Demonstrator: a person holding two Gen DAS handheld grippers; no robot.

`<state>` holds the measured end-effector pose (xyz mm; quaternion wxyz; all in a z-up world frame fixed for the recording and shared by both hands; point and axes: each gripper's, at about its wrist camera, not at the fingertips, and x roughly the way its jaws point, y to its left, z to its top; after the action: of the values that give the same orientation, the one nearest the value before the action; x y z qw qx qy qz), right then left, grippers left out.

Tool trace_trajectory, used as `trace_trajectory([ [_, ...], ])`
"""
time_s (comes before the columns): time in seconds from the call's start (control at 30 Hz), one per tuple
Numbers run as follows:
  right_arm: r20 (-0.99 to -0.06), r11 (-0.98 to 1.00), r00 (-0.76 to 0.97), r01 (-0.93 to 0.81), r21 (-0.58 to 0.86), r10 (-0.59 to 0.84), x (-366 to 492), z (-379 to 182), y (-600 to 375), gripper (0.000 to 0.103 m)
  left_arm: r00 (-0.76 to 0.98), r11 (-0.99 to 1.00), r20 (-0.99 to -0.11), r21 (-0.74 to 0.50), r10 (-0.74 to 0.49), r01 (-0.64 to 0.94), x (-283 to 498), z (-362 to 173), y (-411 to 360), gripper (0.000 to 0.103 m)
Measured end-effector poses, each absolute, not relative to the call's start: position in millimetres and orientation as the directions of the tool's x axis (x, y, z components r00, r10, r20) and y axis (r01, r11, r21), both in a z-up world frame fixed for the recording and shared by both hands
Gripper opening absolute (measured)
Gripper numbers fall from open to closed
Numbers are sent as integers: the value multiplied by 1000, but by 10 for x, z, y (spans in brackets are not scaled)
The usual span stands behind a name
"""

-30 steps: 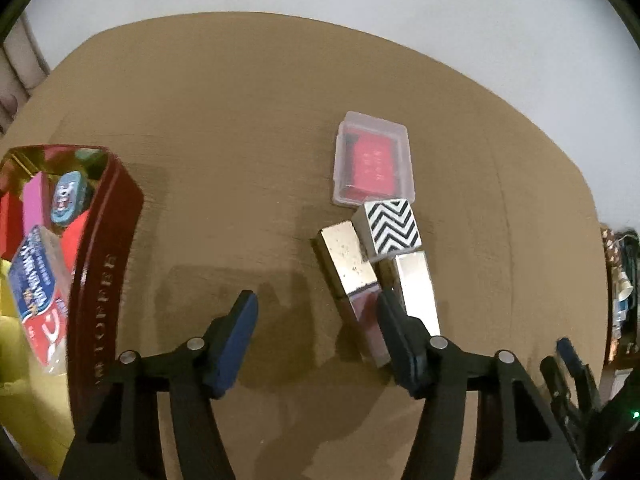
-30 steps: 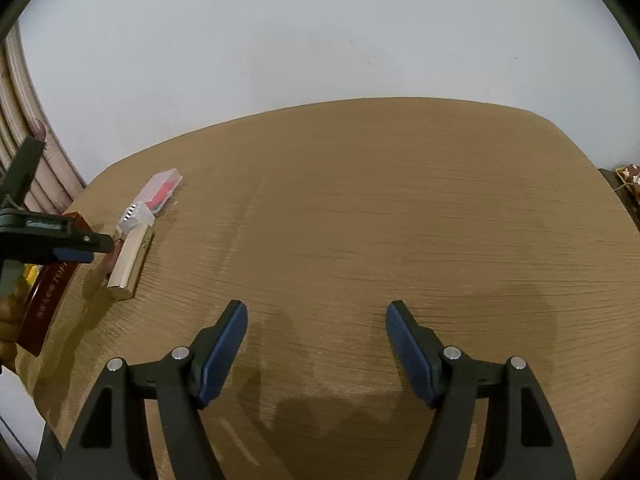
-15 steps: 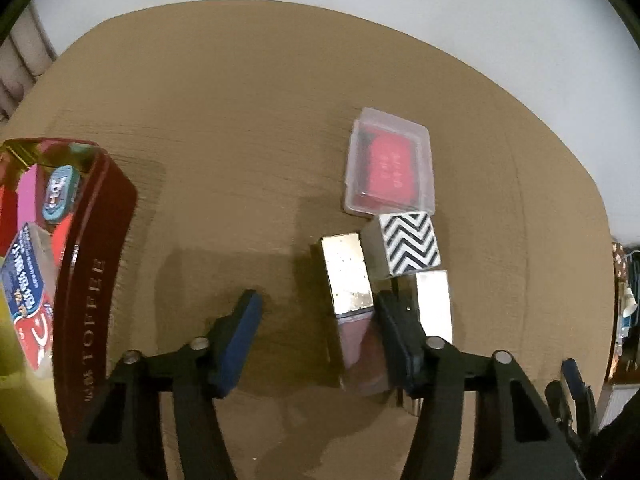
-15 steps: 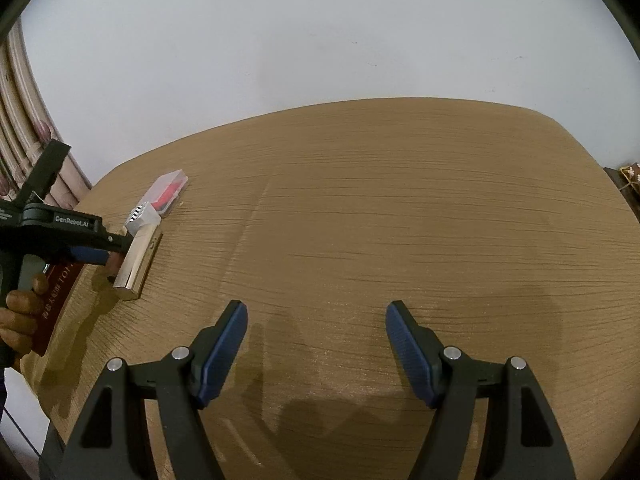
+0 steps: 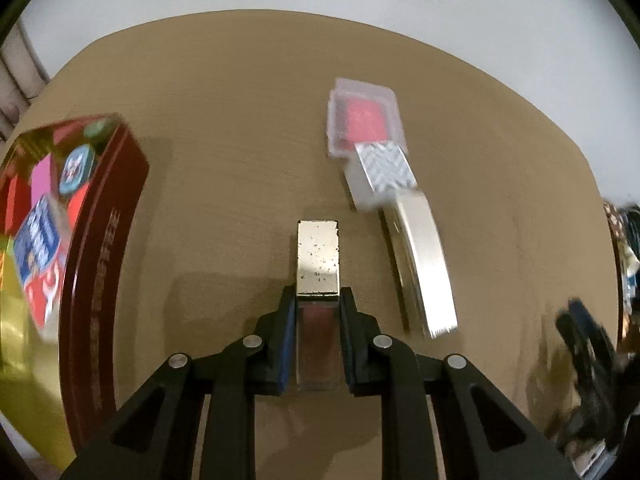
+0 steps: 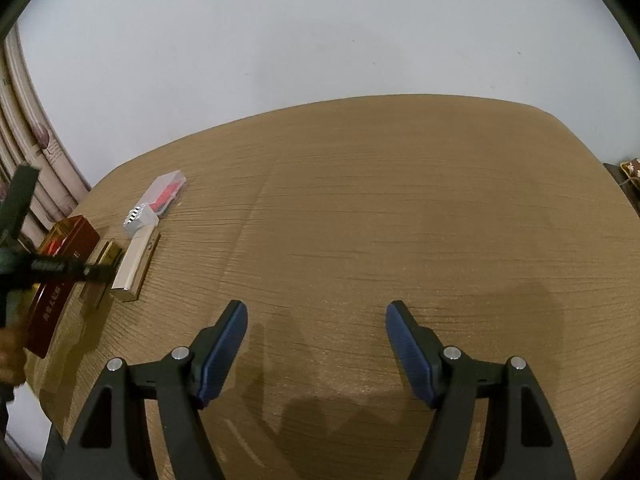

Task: Organize rigid objects
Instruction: 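Grasp the gold lipstick with the left gripper and drop it in the tin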

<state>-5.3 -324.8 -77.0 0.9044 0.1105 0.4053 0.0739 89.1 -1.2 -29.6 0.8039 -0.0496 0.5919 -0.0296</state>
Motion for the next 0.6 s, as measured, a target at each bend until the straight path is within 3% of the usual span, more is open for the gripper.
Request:
trace_trajectory([
  [0.3, -722, 966, 656, -45, 256, 222, -24, -790, -3213, 75, 340, 988, -928, -156, -152, 16, 261, 163, 328, 17],
  [0.6, -726, 968, 653, -44, 246, 214, -8, -808, -3181, 75, 385, 980, -922, -34, 45, -196, 15, 546, 1681, 17],
])
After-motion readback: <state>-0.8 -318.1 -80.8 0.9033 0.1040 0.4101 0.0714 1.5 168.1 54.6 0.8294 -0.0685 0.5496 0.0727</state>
